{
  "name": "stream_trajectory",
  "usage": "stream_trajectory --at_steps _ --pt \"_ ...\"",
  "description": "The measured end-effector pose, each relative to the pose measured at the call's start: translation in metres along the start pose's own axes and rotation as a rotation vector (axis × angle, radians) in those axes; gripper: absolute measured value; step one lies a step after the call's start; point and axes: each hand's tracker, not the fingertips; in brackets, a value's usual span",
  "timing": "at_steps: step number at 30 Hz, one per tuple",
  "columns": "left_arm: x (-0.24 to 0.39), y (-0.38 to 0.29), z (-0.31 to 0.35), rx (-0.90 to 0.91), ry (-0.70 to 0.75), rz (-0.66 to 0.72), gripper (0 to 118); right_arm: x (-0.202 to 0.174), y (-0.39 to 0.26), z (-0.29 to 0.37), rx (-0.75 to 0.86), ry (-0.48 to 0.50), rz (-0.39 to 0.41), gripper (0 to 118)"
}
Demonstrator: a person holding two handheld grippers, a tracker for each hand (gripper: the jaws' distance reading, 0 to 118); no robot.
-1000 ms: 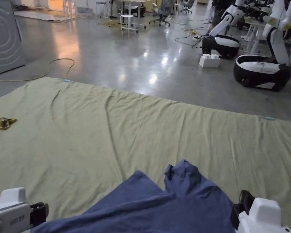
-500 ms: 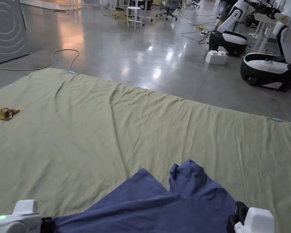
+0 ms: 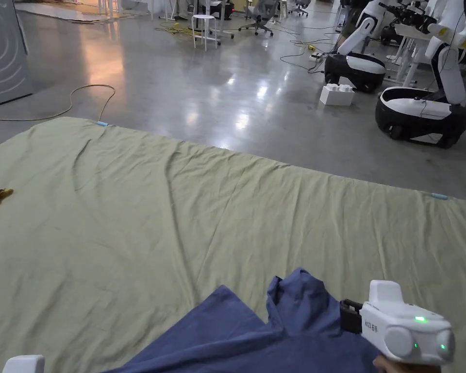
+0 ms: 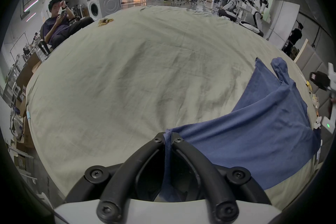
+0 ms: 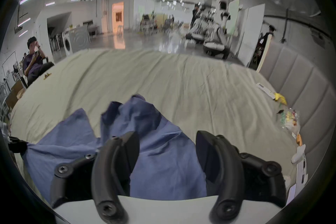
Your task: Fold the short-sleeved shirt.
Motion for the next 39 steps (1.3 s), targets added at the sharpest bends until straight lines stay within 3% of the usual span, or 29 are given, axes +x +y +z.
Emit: stream_trajectory --at_steps 3,6,9,12,15,17,26,33,39 --pt "-0.010 0.000 -0.013 0.013 -0.015 0.034 5 0.005 0.009 -0.040 -0.088 0.015 0.046 69" --pt "-0.011 -0.001 -0.019 0.020 -0.011 0.048 5 0.008 0.008 -0.069 -0.200 0.075 0.006 73" --pt "-0.012 -0.002 -0.024 0.022 -0.008 0.046 5 0.004 0.000 -0.086 -0.259 0.074 0.040 73" --pt "-0.005 0.000 -0.017 0.024 -0.003 0.038 5 0.006 -0.002 -0.097 -0.220 0.108 0.046 59" --pt "-0.005 0.003 -0.021 0.029 0.003 0.031 5 0.001 0.000 -0.093 -0.193 0.170 0.131 6" --pt "-0.003 0.006 -0.023 0.036 0.011 0.010 5 -0.007 -0.001 -0.093 -0.196 0.117 0.179 5" --pt "-0.002 0.036 -0.008 0.152 -0.032 0.023 5 0.008 0.019 -0.012 0.011 0.068 0.050 4" --pt "0.009 0.089 0.026 0.318 -0.106 0.014 5 0.041 0.047 0.074 0.208 -0.010 0.006 4" --pt "0.058 0.156 0.110 0.479 -0.144 -0.036 5 0.083 0.084 0.156 0.386 -0.096 -0.054 4"
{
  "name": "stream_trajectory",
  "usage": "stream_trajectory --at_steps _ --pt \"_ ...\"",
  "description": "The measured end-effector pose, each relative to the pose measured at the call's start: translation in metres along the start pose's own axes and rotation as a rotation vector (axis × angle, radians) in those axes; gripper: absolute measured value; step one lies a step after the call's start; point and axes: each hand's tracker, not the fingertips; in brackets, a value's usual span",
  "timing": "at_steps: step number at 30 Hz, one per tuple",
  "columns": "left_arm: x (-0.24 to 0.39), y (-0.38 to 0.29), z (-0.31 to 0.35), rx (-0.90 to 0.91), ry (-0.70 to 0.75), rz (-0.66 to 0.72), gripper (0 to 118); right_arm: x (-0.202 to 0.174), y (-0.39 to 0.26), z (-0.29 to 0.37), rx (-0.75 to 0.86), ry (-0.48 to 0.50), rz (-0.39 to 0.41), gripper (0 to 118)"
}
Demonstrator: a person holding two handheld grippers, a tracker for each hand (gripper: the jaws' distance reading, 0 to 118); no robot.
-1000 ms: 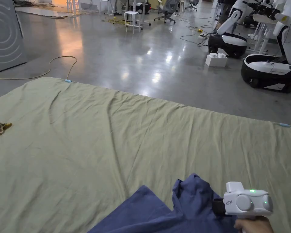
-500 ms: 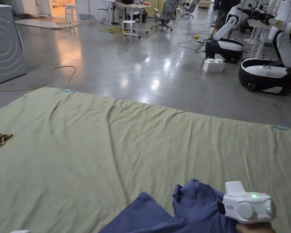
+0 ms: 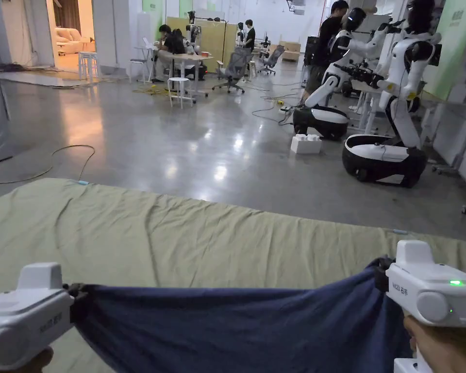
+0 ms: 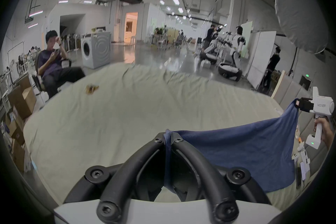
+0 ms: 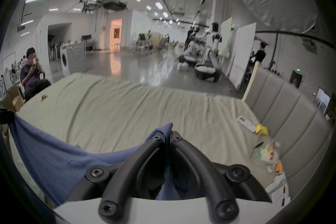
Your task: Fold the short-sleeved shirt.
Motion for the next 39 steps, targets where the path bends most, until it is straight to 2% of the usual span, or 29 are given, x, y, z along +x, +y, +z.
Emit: stream_trajectory --at_steps 7,10,12,17,20,23,24,31,39 --pt "0.035 0.119 0.005 0.153 -0.024 -0.052 5 0.048 0.078 0.056 0.179 -0.096 -0.030 4" --pt "0.053 0.166 0.011 0.196 -0.051 -0.045 5 0.071 0.106 0.060 0.233 -0.130 -0.031 4" --pt "0.059 0.191 0.009 0.219 -0.061 -0.050 5 0.072 0.127 0.072 0.278 -0.161 0.014 4" --pt "0.079 0.243 0.015 0.252 -0.059 -0.093 5 0.068 0.168 0.100 0.314 -0.193 -0.015 4" --pt "0.083 0.266 0.012 0.267 -0.063 -0.099 5 0.071 0.187 0.100 0.320 -0.210 -0.030 4" --pt "0.083 0.290 0.001 0.276 -0.050 -0.104 5 0.075 0.206 0.096 0.314 -0.205 -0.080 4" --pt "0.084 0.297 -0.001 0.280 -0.044 -0.108 5 0.077 0.214 0.091 0.326 -0.211 -0.054 4" --pt "0.086 0.338 -0.017 0.346 -0.059 -0.088 5 0.092 0.251 0.063 0.356 -0.227 -0.045 4" --pt "0.095 0.350 -0.032 0.375 -0.051 -0.121 5 0.091 0.254 0.064 0.392 -0.251 -0.045 4"
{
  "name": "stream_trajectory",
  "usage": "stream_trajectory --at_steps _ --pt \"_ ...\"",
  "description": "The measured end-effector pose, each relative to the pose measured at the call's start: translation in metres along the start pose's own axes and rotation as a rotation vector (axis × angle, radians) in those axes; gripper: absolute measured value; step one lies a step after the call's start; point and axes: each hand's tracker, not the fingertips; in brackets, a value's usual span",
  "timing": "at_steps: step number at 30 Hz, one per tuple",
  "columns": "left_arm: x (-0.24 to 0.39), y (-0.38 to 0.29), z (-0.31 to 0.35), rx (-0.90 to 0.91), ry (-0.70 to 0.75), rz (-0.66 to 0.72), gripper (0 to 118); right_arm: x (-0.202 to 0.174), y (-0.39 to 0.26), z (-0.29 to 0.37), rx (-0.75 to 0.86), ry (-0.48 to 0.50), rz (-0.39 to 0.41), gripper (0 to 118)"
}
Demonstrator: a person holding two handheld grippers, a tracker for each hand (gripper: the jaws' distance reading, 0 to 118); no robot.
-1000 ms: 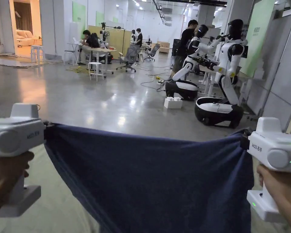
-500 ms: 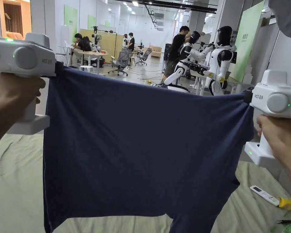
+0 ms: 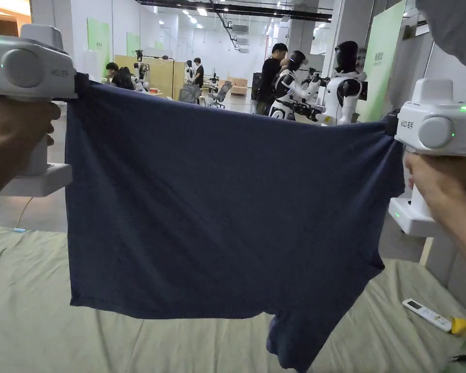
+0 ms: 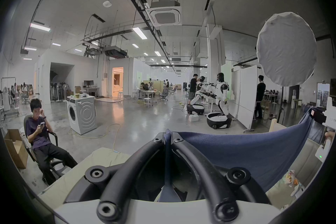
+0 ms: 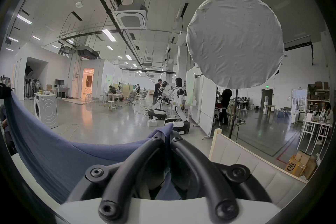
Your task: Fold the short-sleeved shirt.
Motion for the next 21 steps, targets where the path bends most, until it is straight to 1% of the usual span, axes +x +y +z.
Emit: stream_trajectory --at_steps 2,7,10,17,21 --pt "0.001 -0.007 -0.007 -0.009 0.009 -0.032 5 -0.002 -0.006 -0.001 -0.005 0.000 0.015 4" --pt "0.003 -0.033 -0.014 -0.041 0.018 -0.031 5 -0.005 -0.033 -0.006 -0.027 0.007 0.051 4" --pt "0.005 -0.058 -0.012 -0.074 0.013 -0.029 5 -0.008 -0.052 0.006 -0.048 0.011 0.047 4" --pt "0.004 -0.128 0.031 -0.123 -0.030 0.004 5 -0.005 -0.100 0.050 -0.110 0.024 0.050 4" --pt "0.001 -0.165 0.067 -0.140 -0.053 0.006 5 -0.003 -0.124 0.084 -0.120 0.028 0.077 4"
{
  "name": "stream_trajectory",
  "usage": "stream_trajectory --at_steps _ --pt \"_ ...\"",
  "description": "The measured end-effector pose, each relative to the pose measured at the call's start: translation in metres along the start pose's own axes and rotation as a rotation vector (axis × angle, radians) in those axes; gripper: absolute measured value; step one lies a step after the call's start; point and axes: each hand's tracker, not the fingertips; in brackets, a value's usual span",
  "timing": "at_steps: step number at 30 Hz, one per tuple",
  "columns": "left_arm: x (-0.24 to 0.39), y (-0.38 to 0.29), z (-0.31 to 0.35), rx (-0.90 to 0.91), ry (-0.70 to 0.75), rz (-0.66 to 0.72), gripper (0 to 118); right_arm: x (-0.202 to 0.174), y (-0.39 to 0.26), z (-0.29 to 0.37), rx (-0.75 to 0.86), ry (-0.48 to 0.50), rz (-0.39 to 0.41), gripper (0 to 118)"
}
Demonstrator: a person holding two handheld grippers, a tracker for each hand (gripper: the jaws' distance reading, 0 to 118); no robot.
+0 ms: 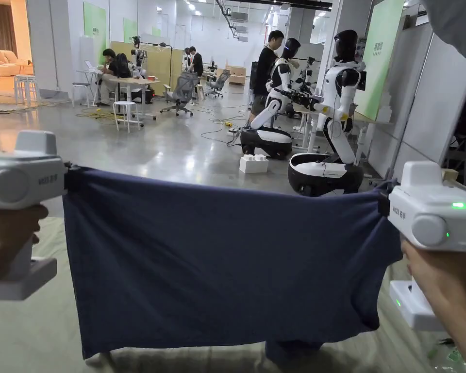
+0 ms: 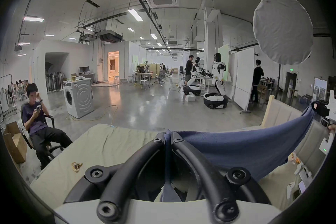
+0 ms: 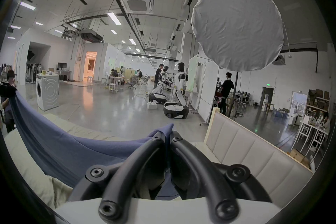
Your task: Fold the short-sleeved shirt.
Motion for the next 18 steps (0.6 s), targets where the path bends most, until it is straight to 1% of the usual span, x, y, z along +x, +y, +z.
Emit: stream_trajectory --at_steps 5,7,12,18 --pt "-0.005 -0.041 0.038 -0.013 -0.012 -0.006 5 0.005 -0.031 0.032 -0.024 0.017 0.008 4" --pt "-0.008 -0.051 0.051 -0.019 -0.024 0.013 5 0.006 -0.040 0.048 -0.028 0.015 0.019 4" --pt "-0.011 -0.080 0.087 -0.031 -0.033 -0.011 5 0.003 -0.065 0.094 -0.055 0.020 0.049 4" --pt "-0.012 -0.128 0.136 -0.069 -0.042 0.002 5 -0.005 -0.112 0.153 -0.129 0.036 0.073 4"
